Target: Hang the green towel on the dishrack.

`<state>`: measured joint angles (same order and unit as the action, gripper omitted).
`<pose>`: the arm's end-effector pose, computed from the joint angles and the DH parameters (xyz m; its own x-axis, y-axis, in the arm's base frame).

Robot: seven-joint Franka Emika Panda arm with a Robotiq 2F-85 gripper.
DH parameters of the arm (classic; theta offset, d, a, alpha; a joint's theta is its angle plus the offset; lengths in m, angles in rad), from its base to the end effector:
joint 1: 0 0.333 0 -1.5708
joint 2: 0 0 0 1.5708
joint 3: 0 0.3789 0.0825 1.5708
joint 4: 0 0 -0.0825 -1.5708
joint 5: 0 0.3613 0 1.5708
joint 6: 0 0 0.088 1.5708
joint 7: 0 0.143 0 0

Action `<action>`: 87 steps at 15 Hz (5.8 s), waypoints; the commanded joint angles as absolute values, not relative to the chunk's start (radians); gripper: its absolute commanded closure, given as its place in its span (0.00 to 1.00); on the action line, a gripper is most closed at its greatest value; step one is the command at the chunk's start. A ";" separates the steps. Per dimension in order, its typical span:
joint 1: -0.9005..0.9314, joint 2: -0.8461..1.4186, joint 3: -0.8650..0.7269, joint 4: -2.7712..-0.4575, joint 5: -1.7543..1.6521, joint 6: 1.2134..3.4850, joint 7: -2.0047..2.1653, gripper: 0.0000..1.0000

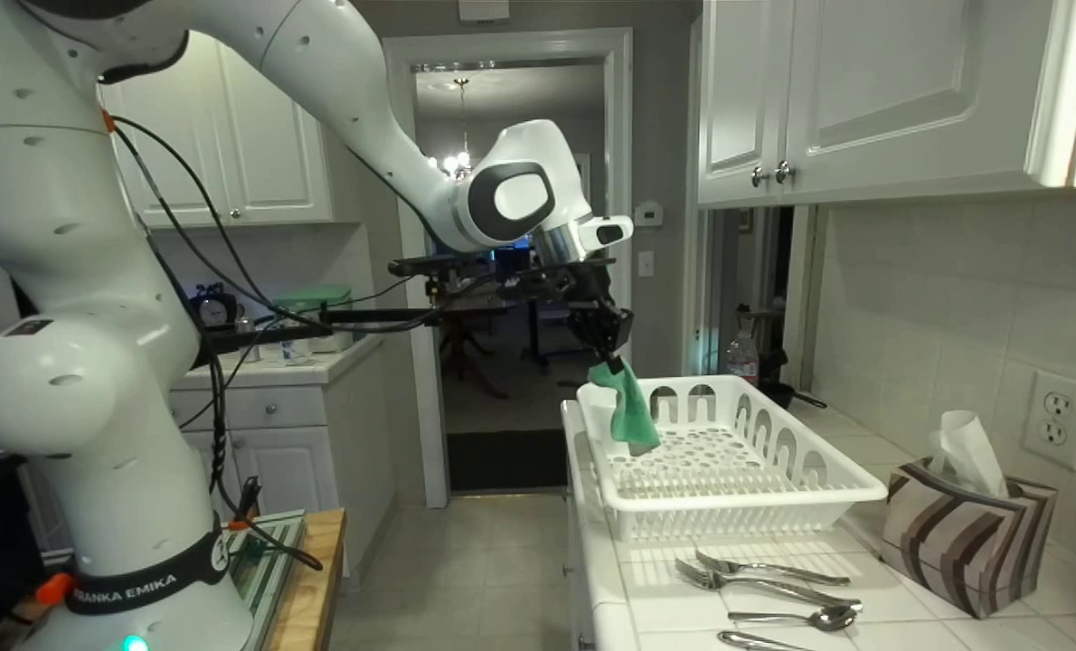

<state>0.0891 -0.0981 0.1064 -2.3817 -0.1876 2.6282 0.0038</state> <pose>0.4934 0.0998 0.4391 0.8828 0.3396 0.3246 0.3064 -0.9400 0.1500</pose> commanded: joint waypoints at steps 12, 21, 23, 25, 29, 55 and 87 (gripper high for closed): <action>0.096 -0.098 0.129 -2.490 -0.318 2.712 0.068 0.98; 0.094 -0.126 0.162 -2.527 -0.384 2.707 0.142 0.98; 0.093 -0.124 0.171 -2.527 -0.408 2.701 0.166 0.66; 0.093 -0.123 0.177 -2.527 -0.429 2.702 0.188 0.55; 0.096 -0.122 0.182 -2.526 -0.431 2.697 0.205 0.26; 0.100 -0.001 0.112 -2.513 -0.078 2.677 0.084 0.00; 0.106 0.073 0.106 -2.548 -0.025 2.742 0.059 0.99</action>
<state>0.1006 0.0977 0.1022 -2.5253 -0.0348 2.7660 0.0753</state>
